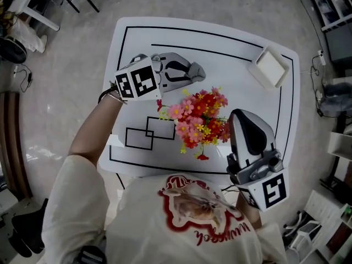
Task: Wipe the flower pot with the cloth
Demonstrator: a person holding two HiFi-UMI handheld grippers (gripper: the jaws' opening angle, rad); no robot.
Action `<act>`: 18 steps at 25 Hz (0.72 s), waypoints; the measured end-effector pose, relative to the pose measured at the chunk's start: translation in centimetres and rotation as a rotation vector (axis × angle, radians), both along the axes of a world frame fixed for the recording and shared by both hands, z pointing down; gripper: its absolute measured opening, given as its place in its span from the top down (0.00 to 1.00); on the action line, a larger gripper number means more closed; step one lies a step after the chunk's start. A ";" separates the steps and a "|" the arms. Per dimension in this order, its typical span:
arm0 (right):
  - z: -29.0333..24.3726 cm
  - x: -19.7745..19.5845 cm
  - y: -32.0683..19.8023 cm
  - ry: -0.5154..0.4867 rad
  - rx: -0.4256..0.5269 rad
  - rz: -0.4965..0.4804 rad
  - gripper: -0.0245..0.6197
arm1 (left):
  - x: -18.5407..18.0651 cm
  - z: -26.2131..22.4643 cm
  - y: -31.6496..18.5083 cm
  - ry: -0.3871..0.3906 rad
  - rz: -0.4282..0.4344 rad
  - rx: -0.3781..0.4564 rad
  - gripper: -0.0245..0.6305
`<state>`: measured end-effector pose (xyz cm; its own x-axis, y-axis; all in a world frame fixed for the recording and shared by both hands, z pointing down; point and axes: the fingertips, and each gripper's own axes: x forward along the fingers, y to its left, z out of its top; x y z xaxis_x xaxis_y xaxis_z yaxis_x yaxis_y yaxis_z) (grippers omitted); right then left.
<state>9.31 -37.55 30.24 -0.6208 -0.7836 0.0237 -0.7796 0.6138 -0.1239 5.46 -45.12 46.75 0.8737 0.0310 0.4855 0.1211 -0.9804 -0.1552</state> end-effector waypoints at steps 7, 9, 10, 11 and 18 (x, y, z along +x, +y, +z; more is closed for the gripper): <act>1.4 1.1 0.3 0.032 -0.015 0.029 0.97 | 0.7 2.9 1.6 -0.071 0.160 -0.051 0.90; 1.4 1.1 0.3 0.015 -0.020 0.035 0.97 | 0.8 4.0 2.3 -0.095 0.204 -0.050 0.90; 1.1 1.0 0.2 0.005 -0.016 0.036 0.97 | 0.9 4.4 2.6 -0.102 0.223 -0.050 0.90; 0.9 0.9 0.1 -0.003 -0.012 0.035 0.97 | 1.0 4.6 2.9 -0.109 0.237 -0.046 0.90; 0.9 0.0 -0.4 -0.015 -0.010 0.018 0.97 | 0.8 5.8 4.3 -0.131 0.303 -0.043 0.90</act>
<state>9.31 -37.92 31.12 -0.6067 -0.7946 0.0225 -0.7888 0.5982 -0.1415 6.25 -40.84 52.51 0.7521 0.3028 0.5854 0.4240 -0.9023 -0.0780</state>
